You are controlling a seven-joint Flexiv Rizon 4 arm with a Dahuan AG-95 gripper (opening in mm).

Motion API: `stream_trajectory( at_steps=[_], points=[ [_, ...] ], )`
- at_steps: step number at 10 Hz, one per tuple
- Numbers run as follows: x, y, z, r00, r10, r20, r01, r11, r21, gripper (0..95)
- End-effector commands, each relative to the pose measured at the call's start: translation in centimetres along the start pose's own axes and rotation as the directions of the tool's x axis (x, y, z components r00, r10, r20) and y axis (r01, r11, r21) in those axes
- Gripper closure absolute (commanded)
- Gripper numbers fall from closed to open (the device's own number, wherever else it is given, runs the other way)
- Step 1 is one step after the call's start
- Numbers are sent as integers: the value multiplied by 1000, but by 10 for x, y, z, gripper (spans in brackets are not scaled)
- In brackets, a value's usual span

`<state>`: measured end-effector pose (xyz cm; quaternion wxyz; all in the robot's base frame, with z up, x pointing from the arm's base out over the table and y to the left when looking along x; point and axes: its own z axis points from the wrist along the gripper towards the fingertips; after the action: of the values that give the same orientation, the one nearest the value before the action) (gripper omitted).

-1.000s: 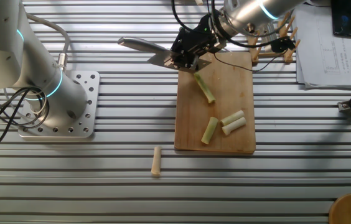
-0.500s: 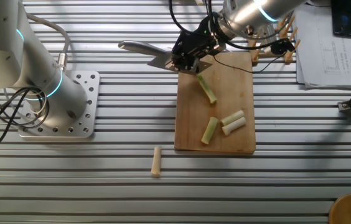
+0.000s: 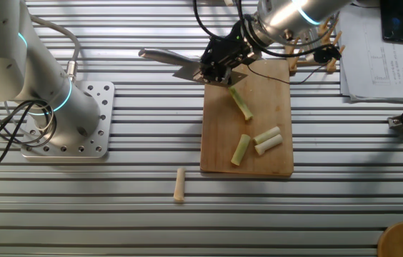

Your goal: Chop the scallions

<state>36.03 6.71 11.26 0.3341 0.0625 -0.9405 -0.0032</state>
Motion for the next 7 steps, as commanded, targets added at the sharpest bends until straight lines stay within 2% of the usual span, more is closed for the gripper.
stream_trajectory(
  at_steps=[1, 3, 5, 7],
  points=[
    [1, -4, -4, 1000, 4, 11, -4, 1000, -3, 950],
    [-3, -8, -6, 999, 13, 32, -13, 1000, -10, 950],
    [-11, -12, -10, 999, 19, 39, -18, 1000, -19, 950],
    [-14, -14, -18, 999, 31, 38, -30, 999, -22, 950]
  ],
)
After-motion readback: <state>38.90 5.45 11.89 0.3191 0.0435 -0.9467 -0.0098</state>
